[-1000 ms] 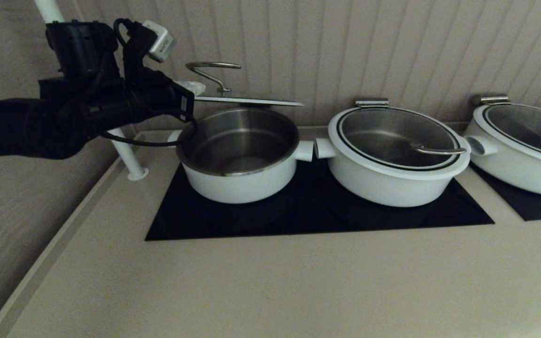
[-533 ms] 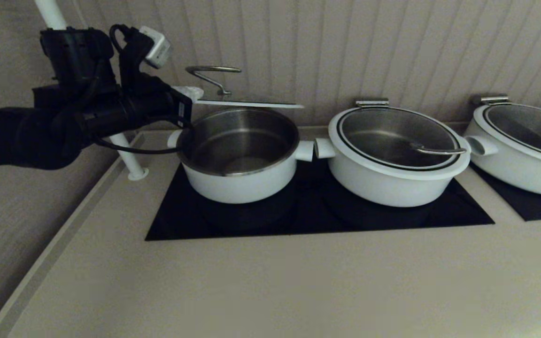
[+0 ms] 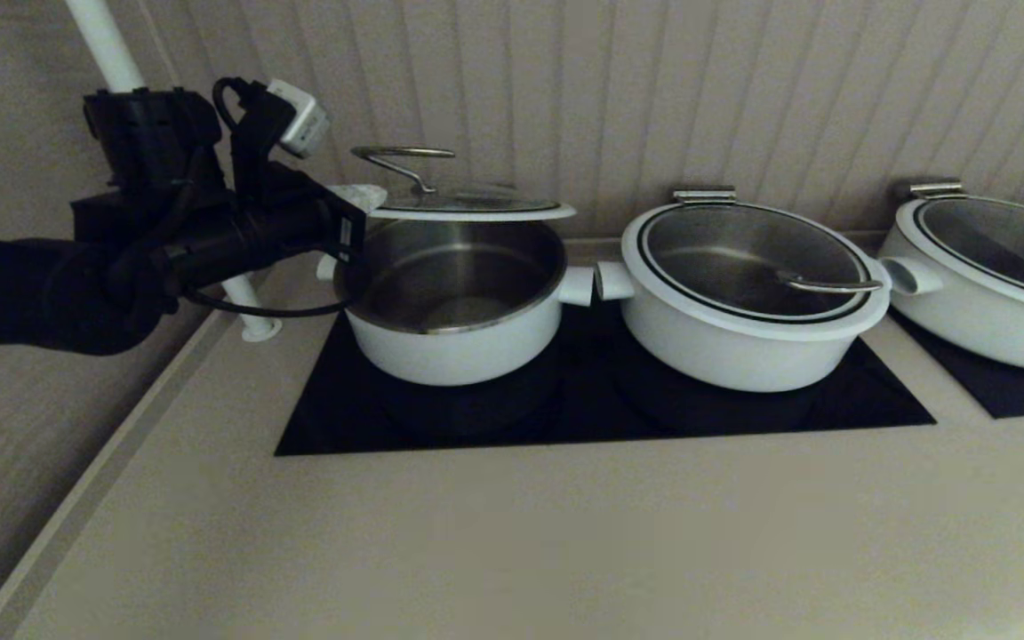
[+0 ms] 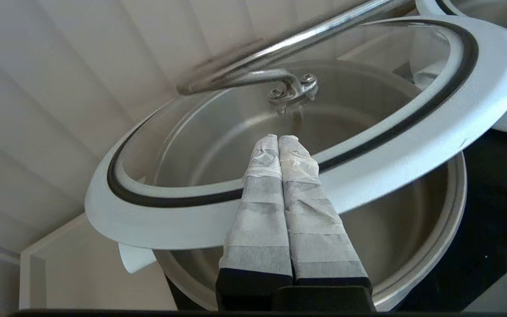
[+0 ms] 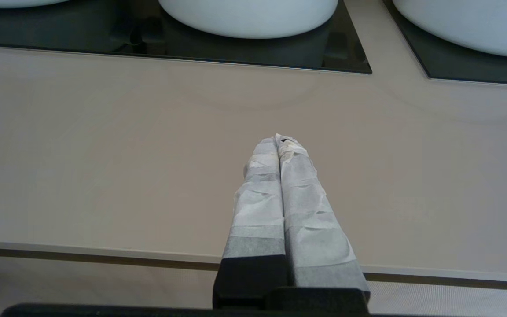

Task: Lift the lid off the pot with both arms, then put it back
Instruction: Close the pot lid

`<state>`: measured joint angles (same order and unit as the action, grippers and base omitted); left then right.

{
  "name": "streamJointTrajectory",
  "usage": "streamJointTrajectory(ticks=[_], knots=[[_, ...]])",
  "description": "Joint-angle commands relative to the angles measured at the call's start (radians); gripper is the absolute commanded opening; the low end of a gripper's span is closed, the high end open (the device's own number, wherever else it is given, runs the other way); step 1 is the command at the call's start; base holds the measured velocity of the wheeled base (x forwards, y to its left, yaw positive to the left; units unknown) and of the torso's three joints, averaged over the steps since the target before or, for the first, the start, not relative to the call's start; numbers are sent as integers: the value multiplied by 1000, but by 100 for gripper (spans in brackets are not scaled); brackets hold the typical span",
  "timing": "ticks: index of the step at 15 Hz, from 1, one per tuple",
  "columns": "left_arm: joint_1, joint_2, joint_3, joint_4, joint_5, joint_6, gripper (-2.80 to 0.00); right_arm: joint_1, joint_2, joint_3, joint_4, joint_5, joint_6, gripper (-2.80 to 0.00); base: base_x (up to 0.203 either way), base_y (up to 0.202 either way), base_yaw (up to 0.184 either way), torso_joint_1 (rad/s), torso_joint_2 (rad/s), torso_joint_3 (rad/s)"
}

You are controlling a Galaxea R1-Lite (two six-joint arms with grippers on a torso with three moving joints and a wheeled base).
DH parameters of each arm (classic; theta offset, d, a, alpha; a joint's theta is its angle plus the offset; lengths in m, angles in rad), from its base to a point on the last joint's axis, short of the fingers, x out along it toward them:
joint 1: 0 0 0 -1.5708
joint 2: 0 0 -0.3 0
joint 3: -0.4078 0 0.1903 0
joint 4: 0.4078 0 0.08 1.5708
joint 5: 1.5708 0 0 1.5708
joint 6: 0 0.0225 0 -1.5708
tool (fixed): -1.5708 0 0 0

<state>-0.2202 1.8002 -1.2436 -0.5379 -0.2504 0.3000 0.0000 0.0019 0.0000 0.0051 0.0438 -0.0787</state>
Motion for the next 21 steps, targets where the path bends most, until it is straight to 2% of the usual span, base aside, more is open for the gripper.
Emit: streamJointTrajectory(ticks=[1,3,7,17,21], knots=[[-1,-1,16,-4,-1,2,-280,0,1,0,0,1,0,-280,0,0,0,0,0,0],[0,-6,37,-6,-1,2,-280,0,0,0,-1,1,-1,-280,0,0,0,0,0,0],[0,-1,86,-87,8,-1,-280,0,0,0,-1,1,-1,-280,0,0,0,0,0,0],[-1,-4,145,-93,14,-1,-280,0,0,0,1,1,-1,-280,0,0,0,0,0,0],[0,4,200,-166,20,-2,-280,0,0,0,-1,2,-1,-280,0,0,0,0,0,0]])
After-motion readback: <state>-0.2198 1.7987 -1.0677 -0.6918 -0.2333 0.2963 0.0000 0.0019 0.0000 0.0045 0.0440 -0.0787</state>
